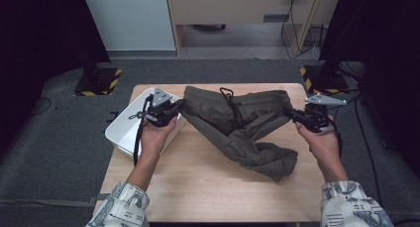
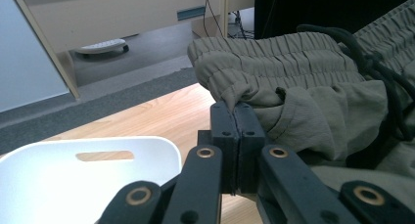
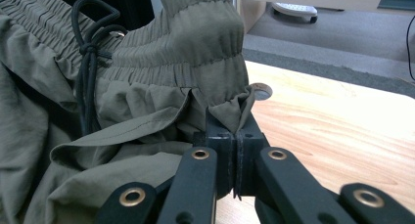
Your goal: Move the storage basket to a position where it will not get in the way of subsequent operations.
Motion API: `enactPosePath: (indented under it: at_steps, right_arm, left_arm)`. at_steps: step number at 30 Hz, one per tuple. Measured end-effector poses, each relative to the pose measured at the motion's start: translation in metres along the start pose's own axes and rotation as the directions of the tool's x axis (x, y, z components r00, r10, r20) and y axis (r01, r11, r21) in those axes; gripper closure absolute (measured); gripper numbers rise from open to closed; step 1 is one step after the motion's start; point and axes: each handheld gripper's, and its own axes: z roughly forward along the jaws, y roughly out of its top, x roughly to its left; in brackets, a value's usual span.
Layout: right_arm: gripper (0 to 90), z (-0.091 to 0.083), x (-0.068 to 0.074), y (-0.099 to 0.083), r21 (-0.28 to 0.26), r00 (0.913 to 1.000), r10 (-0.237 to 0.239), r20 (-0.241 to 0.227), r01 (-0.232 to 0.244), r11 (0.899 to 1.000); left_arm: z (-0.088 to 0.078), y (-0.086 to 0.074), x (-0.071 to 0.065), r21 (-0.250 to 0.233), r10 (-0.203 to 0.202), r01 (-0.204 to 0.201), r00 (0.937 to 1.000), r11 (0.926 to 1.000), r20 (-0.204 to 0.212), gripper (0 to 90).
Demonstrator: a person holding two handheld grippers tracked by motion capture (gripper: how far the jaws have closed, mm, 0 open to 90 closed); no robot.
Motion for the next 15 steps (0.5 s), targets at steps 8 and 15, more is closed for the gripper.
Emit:
enactPosePath:
  at_steps: [8,15]
  right_arm:
    - [88.3,-0.003,0.008,0.011,-0.006,0.9999,-0.015,-0.007,0.015,1.0]
    - [88.3,-0.012,0.01,0.02,-0.017,0.9996,-0.027,-0.001,0.027,0.999]
  left_arm:
    - [-0.008,0.003,0.007,-0.011,-0.006,0.006,0.9999,0.9999,-0.01,88.5]
    - [-0.015,0.008,0.008,-0.026,-0.005,0.005,1.0,0.9996,-0.007,88.5]
